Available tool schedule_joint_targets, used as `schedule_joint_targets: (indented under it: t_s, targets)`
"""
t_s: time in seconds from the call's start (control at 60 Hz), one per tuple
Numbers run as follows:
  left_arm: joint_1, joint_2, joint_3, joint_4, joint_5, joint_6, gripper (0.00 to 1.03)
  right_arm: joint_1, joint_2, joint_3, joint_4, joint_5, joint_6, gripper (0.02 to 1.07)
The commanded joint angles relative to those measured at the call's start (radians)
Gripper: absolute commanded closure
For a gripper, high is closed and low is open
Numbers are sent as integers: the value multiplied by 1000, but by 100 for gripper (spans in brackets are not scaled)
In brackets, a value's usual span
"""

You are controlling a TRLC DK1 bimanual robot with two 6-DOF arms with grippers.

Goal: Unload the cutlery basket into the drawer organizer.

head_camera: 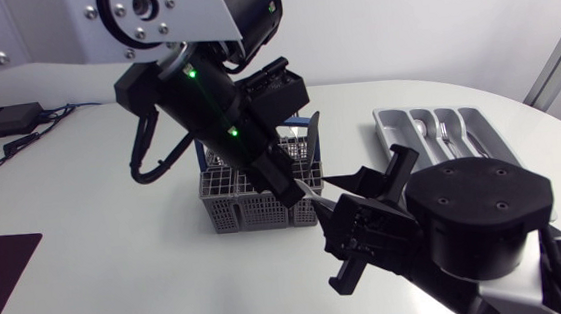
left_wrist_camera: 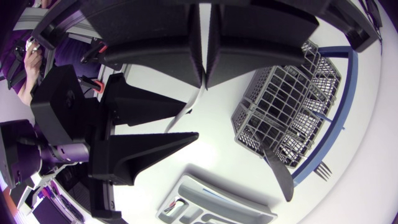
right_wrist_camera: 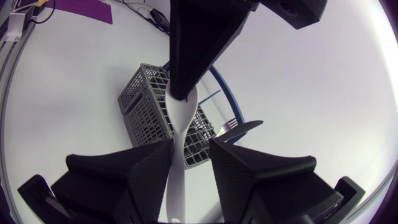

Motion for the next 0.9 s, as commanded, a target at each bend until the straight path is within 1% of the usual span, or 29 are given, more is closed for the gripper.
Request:
schedule_joint_targets:
  t_s: [0.0,0.017,0.083,0.133,0.267,0.467,0.717,0.767,0.783,0.8,0.833,0.867,0.883]
  targets:
    - [3,25,32,-9,15,-22,100,10,13,22,19,21,-28,71]
    - [3,26,31,-9,15,-24,100,10,14,22,19,23,-28,71]
    - [3,28,31,-9,15,-28,100,10,22,22,19,27,-30,80]
    - [2,28,32,-9,15,-28,100,10,24,22,19,29,-30,80]
    - [2,29,34,-9,16,-28,100,10,25,20,14,29,-30,92]
    - [-3,35,32,-9,18,-36,100,15,27,10,16,41,-27,96]
    - [-4,35,45,-9,47,-40,99,12,30,3,10,41,-30,96]
    - [-3,32,55,-11,59,-42,91,10,28,0,10,39,-31,96]
    - [0,31,58,-11,61,-50,86,10,27,-1,10,38,-31,96]
    - [2,26,66,-11,64,-53,76,9,25,-4,8,36,-33,96]
    - [6,23,72,-11,64,-53,67,6,21,-9,8,33,-33,96]
    - [13,17,77,-11,65,-53,59,4,16,-13,5,30,-34,96]
    - [16,14,81,-9,65,-53,53,3,13,-17,4,29,-36,96]
